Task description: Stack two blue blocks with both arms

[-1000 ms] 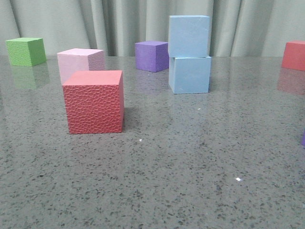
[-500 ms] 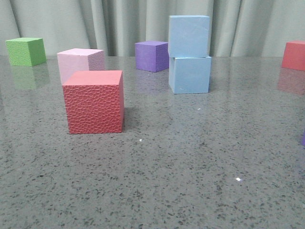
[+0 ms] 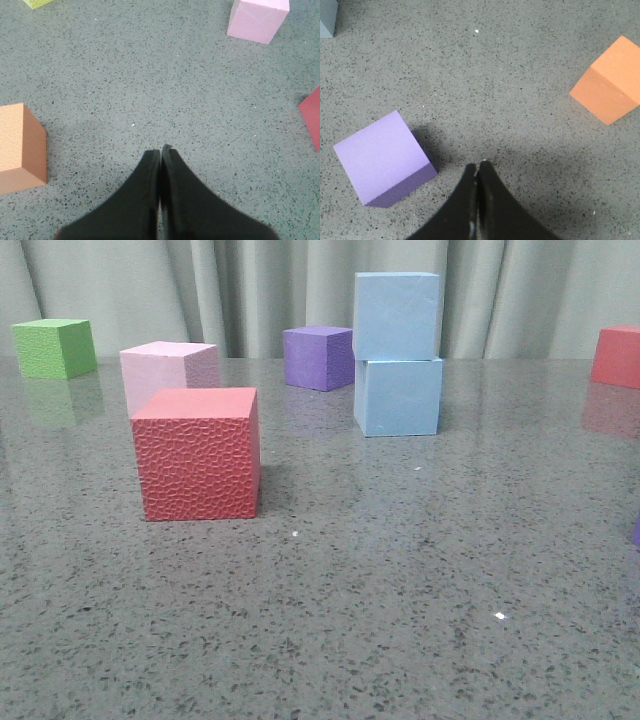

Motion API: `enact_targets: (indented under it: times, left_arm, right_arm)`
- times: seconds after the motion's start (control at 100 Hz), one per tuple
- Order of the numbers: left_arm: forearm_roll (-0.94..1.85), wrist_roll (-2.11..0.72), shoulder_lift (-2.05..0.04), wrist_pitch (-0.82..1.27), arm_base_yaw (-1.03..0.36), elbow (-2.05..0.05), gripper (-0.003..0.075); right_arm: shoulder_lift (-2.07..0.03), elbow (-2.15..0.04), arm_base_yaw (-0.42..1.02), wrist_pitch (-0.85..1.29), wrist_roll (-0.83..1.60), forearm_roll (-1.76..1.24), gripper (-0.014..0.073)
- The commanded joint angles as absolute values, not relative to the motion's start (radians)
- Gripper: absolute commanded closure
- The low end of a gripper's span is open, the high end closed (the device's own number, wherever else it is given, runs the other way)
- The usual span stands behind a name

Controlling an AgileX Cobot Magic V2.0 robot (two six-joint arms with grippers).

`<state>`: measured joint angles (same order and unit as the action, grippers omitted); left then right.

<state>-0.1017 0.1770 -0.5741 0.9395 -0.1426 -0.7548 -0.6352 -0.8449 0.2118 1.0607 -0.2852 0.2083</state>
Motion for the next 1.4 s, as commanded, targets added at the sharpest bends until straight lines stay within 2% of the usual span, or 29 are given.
enact_targets:
  times: [0.0,0.22,0.4,0.82,1.12,1.39]
  left_arm:
    - [-0.097,0.186,-0.576,0.87,-0.142,-0.783,0.0739]
    - [-0.109,0.186,-0.576,0.85,-0.144,-0.781,0.0739]
    - [-0.112,0.186,-0.537,0.651,-0.144,-0.716,0.0739]
    - [-0.126,0.186,-0.239,0.222,-0.144,-0.287,0.0739]
    - [-0.126,0.185,-0.045,0.188,-0.142,-0.094,0.0739]
    - [-0.126,0.185,0.037,0.171,-0.043,-0.04,0.0739]
  right_arm:
    - [-0.633,-0.866,0.207,1.011,-0.274,0.237,0.0715]
    - [-0.633,-0.866,0.207,1.011,-0.274,0.237,0.0715]
    - [-0.633,-0.866,0.207,1.011,-0.274,0.237,0.0715]
    - [-0.633,-0.866,0.207,1.011,-0.274,0.237,0.0715]
    - [-0.633,-0.866,0.207,1.011,-0.274,0.237,0.0715]
    - [-0.633,-0.866,0.207,1.011,-0.274,0.237,0.0715]
